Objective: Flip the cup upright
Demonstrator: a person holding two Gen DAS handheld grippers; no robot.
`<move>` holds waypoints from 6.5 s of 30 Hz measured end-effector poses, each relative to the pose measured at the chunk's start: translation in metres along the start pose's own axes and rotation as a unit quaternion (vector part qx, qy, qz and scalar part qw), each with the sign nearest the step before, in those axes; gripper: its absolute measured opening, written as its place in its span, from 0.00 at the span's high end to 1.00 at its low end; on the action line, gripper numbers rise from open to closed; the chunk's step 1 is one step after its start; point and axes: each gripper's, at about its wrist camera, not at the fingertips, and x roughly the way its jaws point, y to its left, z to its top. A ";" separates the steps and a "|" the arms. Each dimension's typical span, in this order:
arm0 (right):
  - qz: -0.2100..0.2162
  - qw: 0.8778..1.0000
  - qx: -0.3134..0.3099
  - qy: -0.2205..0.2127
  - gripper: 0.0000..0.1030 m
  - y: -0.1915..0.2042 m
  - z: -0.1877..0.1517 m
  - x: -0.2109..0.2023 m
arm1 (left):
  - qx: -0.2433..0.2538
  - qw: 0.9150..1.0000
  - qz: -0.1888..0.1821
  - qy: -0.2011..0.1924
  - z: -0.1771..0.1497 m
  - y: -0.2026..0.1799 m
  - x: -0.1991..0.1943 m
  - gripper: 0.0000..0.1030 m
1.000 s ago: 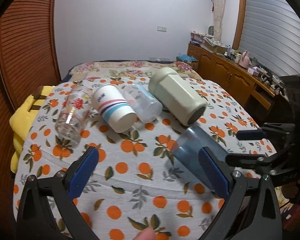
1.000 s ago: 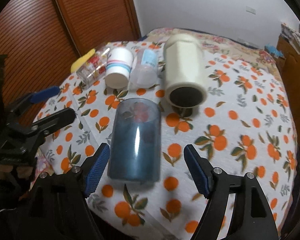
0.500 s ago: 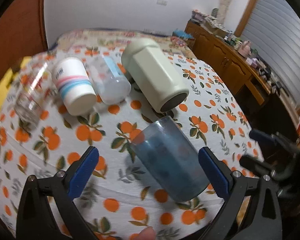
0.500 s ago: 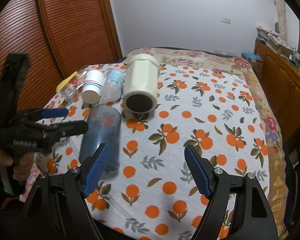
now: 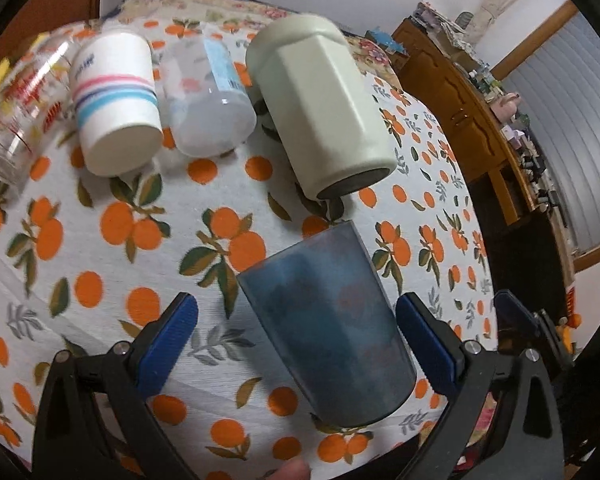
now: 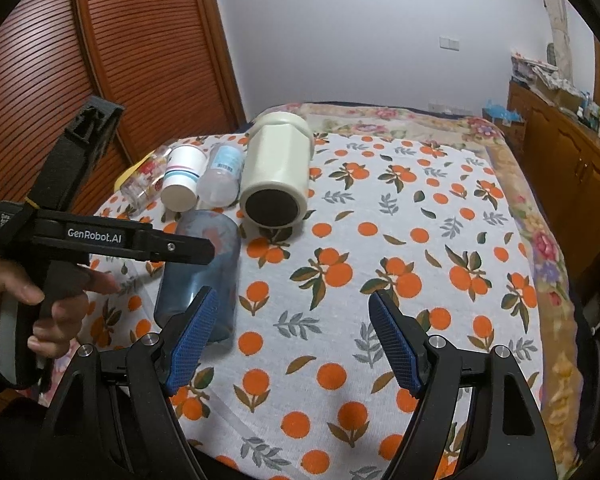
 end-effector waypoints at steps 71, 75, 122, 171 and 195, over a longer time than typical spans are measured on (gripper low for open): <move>-0.030 0.999 0.025 -0.035 0.23 0.000 0.008 -0.018 | 0.197 0.963 0.072 -0.168 -0.042 -0.048 -0.071 0.20; -0.023 0.998 0.024 -0.057 0.23 0.009 0.017 -0.032 | 0.194 0.957 0.082 -0.198 -0.049 -0.047 -0.091 0.19; -0.079 0.976 0.029 -0.200 0.00 0.067 -0.001 -0.086 | 0.185 0.908 0.141 -0.349 -0.118 -0.024 -0.168 0.03; -0.077 0.976 0.031 -0.199 0.00 0.068 -0.004 -0.086 | 0.184 0.906 0.141 -0.355 -0.117 -0.026 -0.175 0.03; -0.077 0.976 0.033 -0.199 0.00 0.067 -0.004 -0.087 | 0.184 0.905 0.140 -0.356 -0.118 -0.026 -0.175 0.03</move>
